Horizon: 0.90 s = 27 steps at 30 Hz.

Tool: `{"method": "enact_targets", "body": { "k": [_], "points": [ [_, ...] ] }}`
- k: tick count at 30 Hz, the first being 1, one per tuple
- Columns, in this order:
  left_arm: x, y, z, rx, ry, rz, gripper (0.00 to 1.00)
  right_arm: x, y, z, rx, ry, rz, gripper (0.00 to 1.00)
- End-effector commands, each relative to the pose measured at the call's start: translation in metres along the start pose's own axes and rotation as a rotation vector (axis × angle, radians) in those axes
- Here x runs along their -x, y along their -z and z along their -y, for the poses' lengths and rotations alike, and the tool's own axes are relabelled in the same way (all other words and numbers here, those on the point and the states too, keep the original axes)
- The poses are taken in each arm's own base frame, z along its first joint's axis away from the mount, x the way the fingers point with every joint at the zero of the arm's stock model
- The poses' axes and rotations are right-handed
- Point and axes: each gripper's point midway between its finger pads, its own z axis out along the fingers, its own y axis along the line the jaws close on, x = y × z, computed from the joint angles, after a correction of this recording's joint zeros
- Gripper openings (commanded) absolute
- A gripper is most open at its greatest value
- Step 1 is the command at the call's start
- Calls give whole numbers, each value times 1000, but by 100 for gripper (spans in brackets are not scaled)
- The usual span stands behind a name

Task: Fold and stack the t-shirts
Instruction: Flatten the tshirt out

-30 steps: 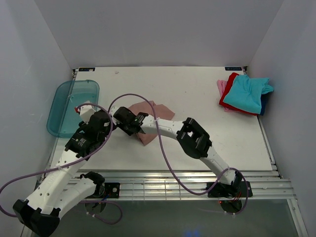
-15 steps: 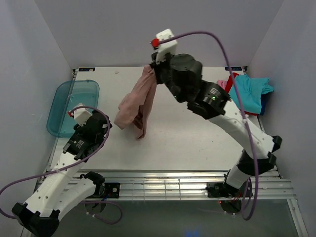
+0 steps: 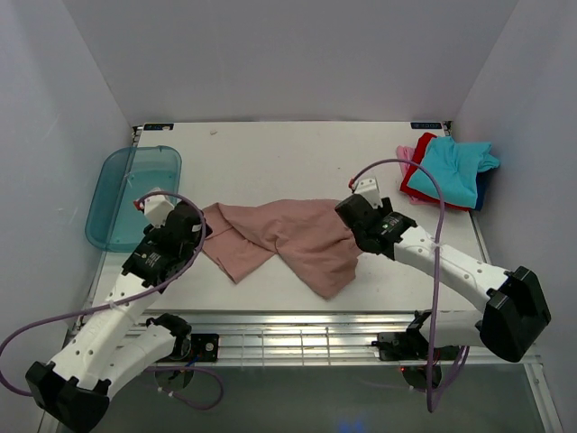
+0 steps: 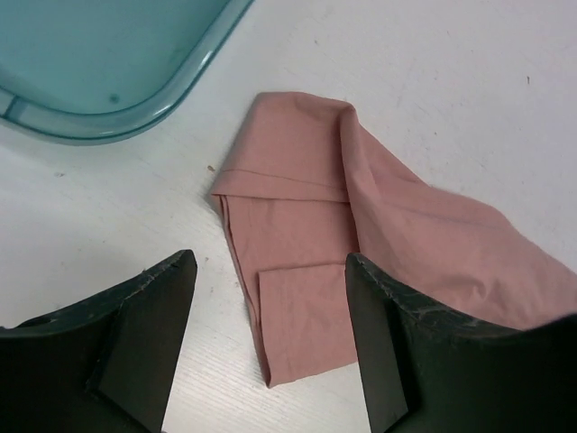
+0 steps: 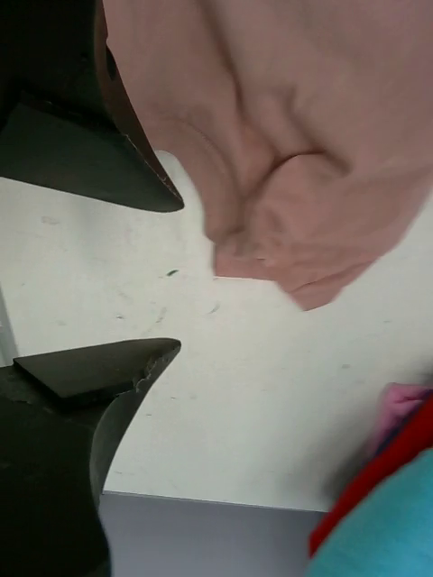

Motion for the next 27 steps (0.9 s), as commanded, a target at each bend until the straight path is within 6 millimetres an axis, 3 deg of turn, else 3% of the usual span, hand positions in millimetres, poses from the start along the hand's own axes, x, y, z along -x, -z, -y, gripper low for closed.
{"method": "enact_targets", "body": {
  "k": [1,5,6,9,10,13,18,27],
  "points": [
    [-7,-5,29,-125,-46,-30,77,-1,11,5,12,-178,25,66],
    [-34,-20,59,-232,-203,-133,75,38,32,-24,230,-153,143,66],
    [-49,-31,58,-209,-263,-182,75,52,38,-35,308,-153,184,65],
    [-70,-47,50,-141,-324,-245,73,58,59,-79,567,-109,186,63],
    [-82,-55,41,-86,-345,-275,73,52,67,-97,668,-91,158,62],
    [-91,-66,18,34,-379,-274,73,16,73,-138,803,-32,72,59],
    [-97,-74,-3,138,-408,-275,75,-43,70,-184,886,54,-58,57],
    [-106,-85,-11,208,-412,-278,75,-72,72,-217,941,142,-141,55]
  ]
}}
